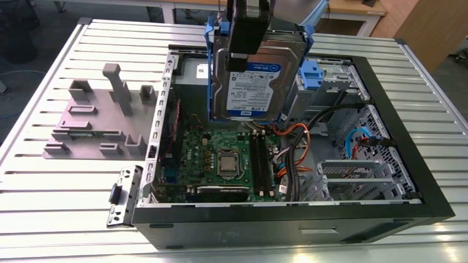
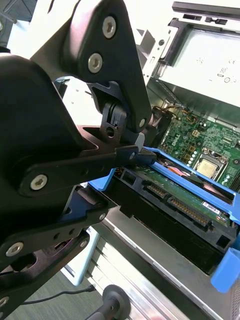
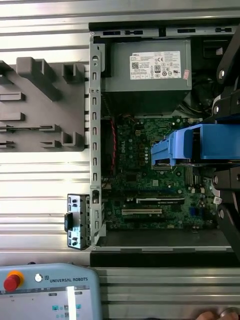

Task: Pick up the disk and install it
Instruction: 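Pick up the disk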

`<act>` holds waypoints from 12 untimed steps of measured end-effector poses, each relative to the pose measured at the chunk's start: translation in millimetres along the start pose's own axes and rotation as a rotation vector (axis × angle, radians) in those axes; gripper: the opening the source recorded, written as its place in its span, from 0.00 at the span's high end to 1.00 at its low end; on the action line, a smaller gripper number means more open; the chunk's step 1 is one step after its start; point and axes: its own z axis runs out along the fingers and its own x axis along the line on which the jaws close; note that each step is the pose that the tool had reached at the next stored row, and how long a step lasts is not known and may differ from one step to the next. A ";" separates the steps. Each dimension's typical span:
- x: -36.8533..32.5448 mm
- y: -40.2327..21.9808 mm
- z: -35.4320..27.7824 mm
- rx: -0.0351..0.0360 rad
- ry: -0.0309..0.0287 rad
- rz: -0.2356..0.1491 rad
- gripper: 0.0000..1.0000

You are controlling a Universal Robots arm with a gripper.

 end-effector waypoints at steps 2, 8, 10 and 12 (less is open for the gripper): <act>0.3 -0.6 0.1 0.0000 -0.0001 0.000 0.64; 1.0 -2.3 0.3 0.0001 -0.0001 0.000 0.64; 1.2 -2.9 0.4 0.0000 0.0000 0.000 0.64; 1.5 -3.4 0.5 0.0000 -0.0001 0.000 0.64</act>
